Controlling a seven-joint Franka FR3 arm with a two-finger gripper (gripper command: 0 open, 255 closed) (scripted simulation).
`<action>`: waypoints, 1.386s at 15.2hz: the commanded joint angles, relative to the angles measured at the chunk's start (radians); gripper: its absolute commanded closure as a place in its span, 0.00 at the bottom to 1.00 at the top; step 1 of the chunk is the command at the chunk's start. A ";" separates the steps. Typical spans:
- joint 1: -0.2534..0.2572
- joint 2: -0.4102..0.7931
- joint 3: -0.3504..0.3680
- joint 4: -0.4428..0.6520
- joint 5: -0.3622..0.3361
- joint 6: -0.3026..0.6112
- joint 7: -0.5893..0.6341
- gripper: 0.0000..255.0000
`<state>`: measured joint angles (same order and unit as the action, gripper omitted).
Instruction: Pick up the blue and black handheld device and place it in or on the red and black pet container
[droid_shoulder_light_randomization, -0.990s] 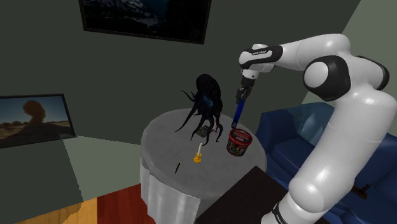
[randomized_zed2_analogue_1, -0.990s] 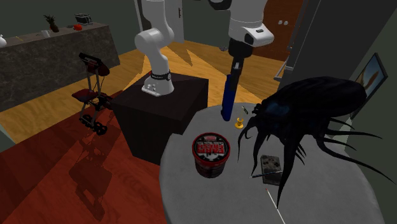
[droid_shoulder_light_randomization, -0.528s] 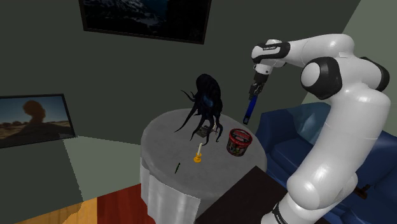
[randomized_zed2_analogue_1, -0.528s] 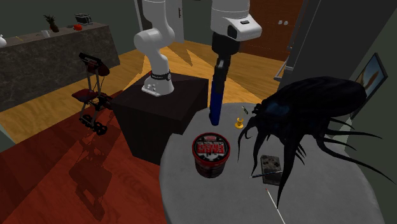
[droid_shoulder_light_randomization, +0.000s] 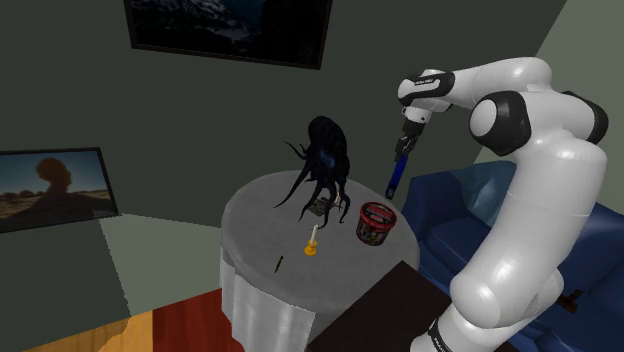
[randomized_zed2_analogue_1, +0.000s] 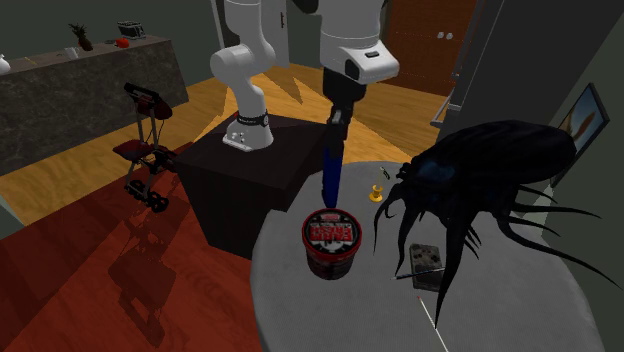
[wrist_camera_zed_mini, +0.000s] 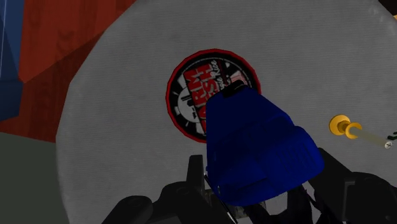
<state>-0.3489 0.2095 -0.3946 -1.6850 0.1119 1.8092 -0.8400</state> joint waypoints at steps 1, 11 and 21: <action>0.000 0.003 0.001 -0.020 0.002 0.024 -0.002 1.00; -0.001 0.036 0.006 -0.114 0.019 0.148 -0.016 1.00; -0.006 0.083 0.013 -0.178 0.044 0.254 -0.035 1.00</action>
<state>-0.3548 0.2879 -0.3826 -1.8622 0.1537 2.0573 -0.8748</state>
